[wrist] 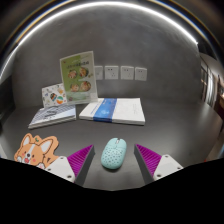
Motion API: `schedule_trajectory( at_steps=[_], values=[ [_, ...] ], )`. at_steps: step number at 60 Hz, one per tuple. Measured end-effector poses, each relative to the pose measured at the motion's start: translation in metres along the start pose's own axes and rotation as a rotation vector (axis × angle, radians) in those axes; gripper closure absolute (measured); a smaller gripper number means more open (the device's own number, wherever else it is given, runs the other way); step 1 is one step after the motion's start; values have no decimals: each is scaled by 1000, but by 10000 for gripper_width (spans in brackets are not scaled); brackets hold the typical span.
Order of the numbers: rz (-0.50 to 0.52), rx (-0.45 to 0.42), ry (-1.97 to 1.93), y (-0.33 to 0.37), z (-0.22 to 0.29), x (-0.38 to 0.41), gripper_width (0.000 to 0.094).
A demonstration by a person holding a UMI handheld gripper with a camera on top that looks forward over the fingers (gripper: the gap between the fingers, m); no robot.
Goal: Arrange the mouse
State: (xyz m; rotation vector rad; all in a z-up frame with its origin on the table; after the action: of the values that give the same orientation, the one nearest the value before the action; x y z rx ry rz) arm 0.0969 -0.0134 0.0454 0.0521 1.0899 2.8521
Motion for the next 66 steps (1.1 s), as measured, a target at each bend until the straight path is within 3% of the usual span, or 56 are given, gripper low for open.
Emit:
schedule_trajectory(
  at_steps=[26,39,43,54,66],
  values=[
    [9,119,-87,-54,-21,-9,93],
    [-19,103,-61,-57,-22,-10,122],
    [-20,109,-56,-57,-20,-8,379],
    [-3,108,-82,-54,-19,-10,495],
    [-74,-75,-36,20,44,31,511]
  ],
)
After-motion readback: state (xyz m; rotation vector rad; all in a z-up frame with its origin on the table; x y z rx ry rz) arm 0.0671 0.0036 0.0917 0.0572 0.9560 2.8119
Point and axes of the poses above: the point between the fingertips, and its own axes, seen from behind it with the camera up: x to the left, z up, y backward, against the way the camera looks, the point moved 1 cm from there along y, backward, against the way the camera looks, and after that the axes turned 13 degrees about x, right-handed, at the moved point
